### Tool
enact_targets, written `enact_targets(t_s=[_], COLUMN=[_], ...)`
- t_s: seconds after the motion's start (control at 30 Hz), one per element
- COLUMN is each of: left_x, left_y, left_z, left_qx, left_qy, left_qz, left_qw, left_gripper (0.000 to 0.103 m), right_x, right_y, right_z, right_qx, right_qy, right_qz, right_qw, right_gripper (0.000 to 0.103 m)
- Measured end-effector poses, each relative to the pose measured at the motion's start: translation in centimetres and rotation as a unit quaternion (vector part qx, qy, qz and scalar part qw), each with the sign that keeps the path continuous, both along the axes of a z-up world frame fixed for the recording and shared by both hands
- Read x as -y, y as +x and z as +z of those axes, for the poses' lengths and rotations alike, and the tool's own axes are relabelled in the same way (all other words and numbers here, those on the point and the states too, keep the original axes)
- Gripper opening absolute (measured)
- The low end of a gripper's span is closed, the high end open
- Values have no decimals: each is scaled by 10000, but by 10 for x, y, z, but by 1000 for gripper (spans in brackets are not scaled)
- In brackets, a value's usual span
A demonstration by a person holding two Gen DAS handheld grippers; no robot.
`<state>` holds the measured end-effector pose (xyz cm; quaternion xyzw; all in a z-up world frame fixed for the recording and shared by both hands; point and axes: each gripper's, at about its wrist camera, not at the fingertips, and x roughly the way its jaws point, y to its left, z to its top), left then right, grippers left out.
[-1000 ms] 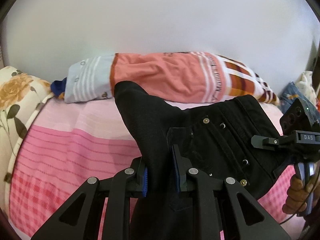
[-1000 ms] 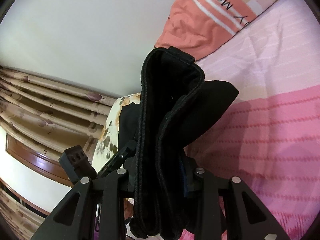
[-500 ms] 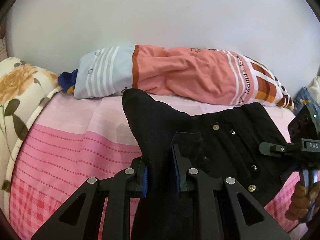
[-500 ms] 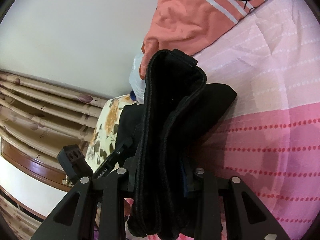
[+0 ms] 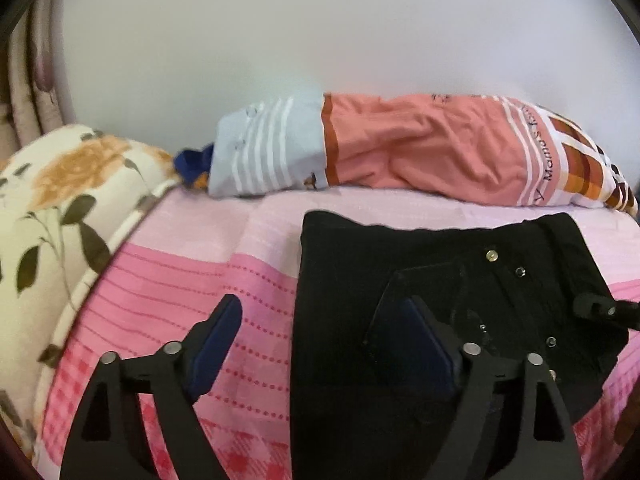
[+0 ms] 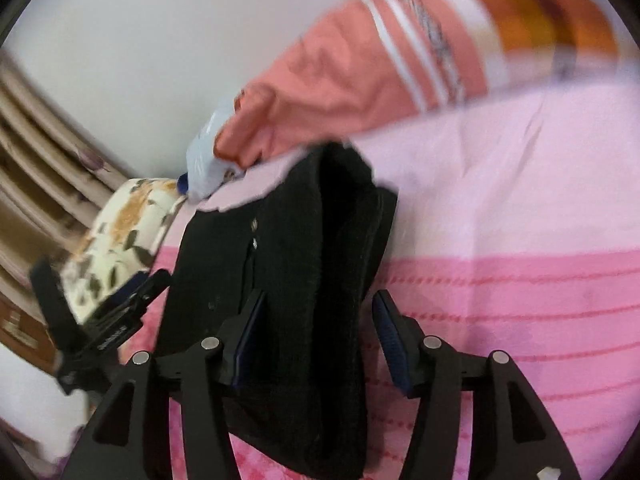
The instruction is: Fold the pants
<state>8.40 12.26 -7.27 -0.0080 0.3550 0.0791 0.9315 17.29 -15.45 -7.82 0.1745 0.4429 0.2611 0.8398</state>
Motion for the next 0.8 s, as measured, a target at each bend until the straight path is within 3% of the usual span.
enact_targets(t_s=[0.1,0.2,0.5,0.8], left_x=[8,17,33,42], left_y=[-6,-13,-47,-85], left_z=[5,9,35,72], left_qx=[31,68,408,900], left_qy=[115,88,-277,-64], left_qz=[27,10,16,178], left_qw=[9999,9999,9988,9958], left_gripper=[92,93,94,100], right_x=[-4,-13,-29,-31], right_y=[-24,-46,-84,-110], right_z=[29,47,55,73], right_qx=[649,1032,1231,1379], right_qy=[-332,-518,-906,-1035], right_qz=[-124,-148,-253,-465], right_qw=[9973,9932,9879,9839], right_gripper=[90,92,97,102])
